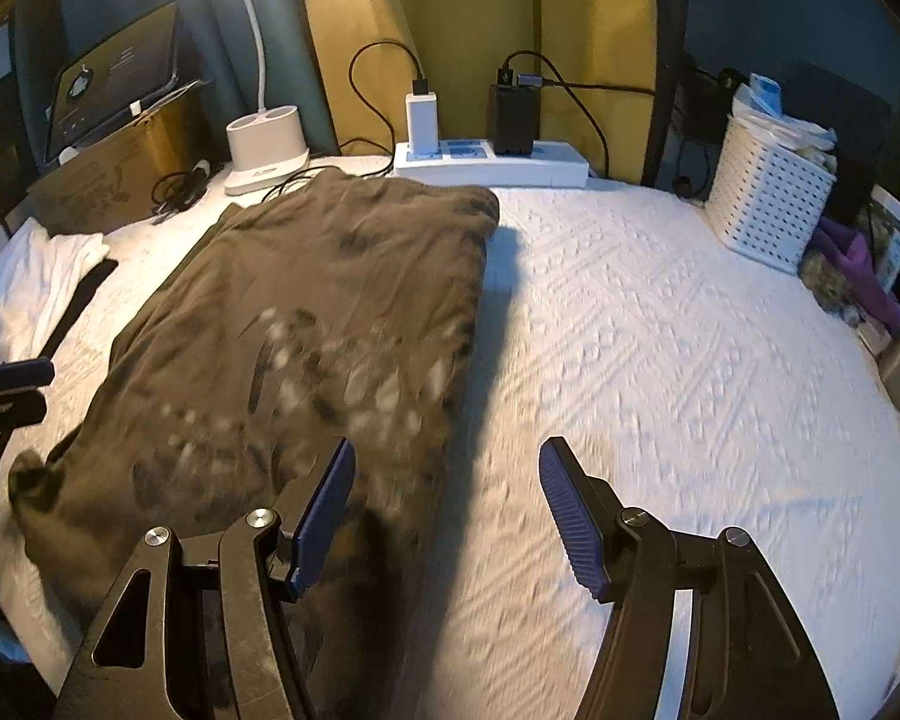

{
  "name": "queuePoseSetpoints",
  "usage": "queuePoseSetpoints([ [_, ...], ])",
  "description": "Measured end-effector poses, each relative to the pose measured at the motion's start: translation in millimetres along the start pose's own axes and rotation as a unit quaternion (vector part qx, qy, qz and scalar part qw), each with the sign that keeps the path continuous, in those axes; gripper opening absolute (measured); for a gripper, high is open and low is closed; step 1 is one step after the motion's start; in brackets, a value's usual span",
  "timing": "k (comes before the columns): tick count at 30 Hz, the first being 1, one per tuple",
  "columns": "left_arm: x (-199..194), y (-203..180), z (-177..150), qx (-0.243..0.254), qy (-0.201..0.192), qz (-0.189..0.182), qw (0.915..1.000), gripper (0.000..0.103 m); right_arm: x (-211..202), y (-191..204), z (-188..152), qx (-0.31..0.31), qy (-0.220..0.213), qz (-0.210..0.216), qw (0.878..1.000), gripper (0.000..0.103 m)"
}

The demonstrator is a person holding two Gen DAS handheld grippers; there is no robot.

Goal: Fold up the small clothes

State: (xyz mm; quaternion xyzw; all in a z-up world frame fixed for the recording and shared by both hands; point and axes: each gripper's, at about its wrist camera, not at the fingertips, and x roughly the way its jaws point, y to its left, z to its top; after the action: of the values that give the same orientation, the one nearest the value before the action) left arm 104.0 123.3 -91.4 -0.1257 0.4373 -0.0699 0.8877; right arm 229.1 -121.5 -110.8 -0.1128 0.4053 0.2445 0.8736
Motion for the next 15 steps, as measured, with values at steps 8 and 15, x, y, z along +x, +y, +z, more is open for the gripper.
queuePoseSetpoints([
  [8, -1, -9, -30, 0.015, 0.005, 0.006, 0.9999, 0.058, -21, 9, -31, 0.003, 0.002, 0.008, 1.000, 0.066],
  [15, -15, -22, -47, 0.035, -0.015, 0.005, 0.9993, 0.009, -20, 19, -59, -0.005, 0.020, -0.006, 1.000, 0.066],
])
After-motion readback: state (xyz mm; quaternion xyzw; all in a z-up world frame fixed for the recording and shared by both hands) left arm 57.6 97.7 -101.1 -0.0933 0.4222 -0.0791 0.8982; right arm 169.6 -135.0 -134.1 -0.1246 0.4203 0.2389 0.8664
